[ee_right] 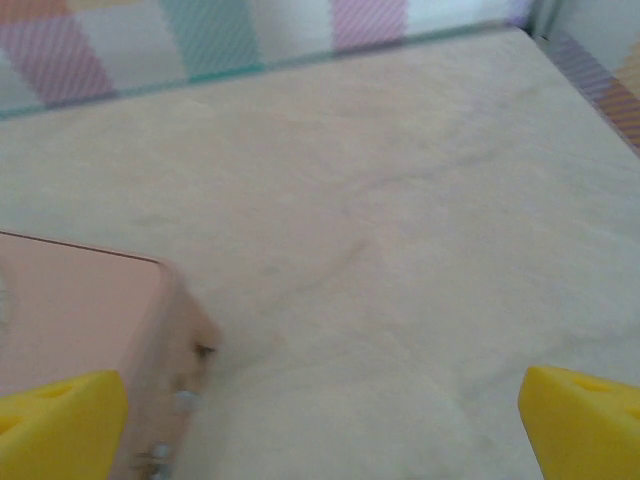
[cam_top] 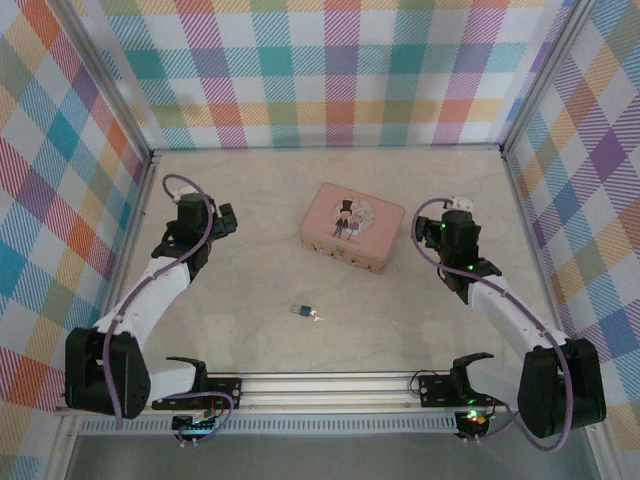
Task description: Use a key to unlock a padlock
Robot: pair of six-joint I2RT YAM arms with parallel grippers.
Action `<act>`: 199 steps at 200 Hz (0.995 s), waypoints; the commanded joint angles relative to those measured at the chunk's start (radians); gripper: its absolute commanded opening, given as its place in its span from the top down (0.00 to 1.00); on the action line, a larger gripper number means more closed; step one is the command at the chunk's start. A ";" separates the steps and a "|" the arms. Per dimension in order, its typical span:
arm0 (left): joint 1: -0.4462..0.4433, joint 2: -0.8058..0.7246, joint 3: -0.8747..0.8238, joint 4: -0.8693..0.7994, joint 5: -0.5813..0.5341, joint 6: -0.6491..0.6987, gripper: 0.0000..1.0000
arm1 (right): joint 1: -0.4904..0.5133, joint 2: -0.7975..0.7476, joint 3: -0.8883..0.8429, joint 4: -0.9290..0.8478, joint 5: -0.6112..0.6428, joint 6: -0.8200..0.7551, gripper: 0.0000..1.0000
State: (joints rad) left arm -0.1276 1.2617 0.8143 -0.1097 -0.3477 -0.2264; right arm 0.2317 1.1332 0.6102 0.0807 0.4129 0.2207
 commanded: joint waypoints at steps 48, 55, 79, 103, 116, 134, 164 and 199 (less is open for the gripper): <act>0.064 0.176 -0.204 0.434 -0.033 0.077 0.00 | -0.061 0.172 -0.149 0.396 0.080 -0.130 0.00; 0.065 0.166 -0.248 0.502 -0.034 0.091 0.00 | -0.074 0.194 -0.176 0.469 0.070 -0.122 0.00; 0.059 0.174 -0.362 0.731 -0.047 0.121 0.00 | -0.103 0.226 -0.214 0.609 -0.014 -0.169 0.00; 0.044 0.216 -0.403 0.855 -0.012 0.162 0.00 | -0.120 0.293 -0.262 0.787 -0.094 -0.208 0.00; 0.041 0.256 -0.400 0.885 0.090 0.206 0.00 | -0.134 0.359 -0.297 0.916 -0.186 -0.229 0.00; 0.037 0.293 -0.414 0.935 0.100 0.215 0.00 | -0.132 0.415 -0.313 1.001 -0.215 -0.251 0.00; 0.036 0.301 -0.418 0.956 0.085 0.218 0.00 | -0.159 0.397 -0.236 0.819 -0.208 -0.206 0.00; 0.031 0.301 -0.416 0.958 0.073 0.218 0.00 | -0.162 0.401 -0.234 0.822 -0.210 -0.205 0.00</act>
State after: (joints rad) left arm -0.0895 1.5627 0.4065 0.7998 -0.2771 -0.0284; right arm 0.0769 1.5433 0.3584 0.8909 0.2321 0.0101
